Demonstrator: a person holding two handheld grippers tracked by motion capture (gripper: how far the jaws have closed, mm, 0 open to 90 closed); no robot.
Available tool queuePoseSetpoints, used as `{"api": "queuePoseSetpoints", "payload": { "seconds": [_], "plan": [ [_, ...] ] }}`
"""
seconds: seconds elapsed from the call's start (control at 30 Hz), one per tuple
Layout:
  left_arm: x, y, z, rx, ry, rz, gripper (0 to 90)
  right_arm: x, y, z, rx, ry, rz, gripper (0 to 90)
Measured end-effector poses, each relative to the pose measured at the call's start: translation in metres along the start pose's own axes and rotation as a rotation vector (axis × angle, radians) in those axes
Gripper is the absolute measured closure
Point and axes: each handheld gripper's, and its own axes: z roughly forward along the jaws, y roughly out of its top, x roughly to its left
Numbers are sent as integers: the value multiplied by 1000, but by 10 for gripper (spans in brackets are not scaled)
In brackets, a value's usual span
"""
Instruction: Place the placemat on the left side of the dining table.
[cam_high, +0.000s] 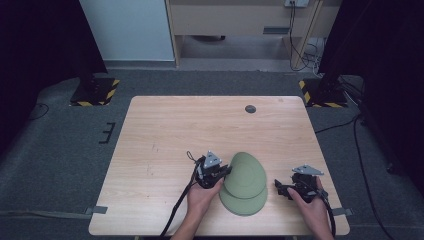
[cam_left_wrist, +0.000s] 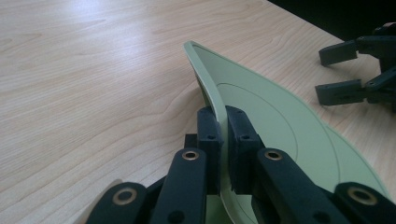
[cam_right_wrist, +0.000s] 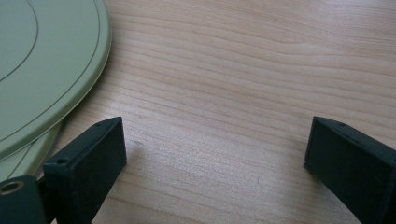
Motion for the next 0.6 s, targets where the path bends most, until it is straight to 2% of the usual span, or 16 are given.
{"api": "queuePoseSetpoints", "payload": {
  "seconds": [0.13,0.23,0.43,0.53,0.6],
  "plan": [
    [-1,4,-5,-12,-14,21,854,1,0,0,4,-7,-12,54],
    [1,6,-8,-31,-32,6,855,1,0,0,5,-8,-12,53],
    [0,19,-18,-57,-50,11,856,1,0,0,5,-7,-12,52],
    [3,26,-24,-84,-73,-15,856,1,0,0,5,-7,-12,51],
    [5,31,-28,-84,-52,2,857,1,0,0,5,-6,-13,51]
  ]
}}
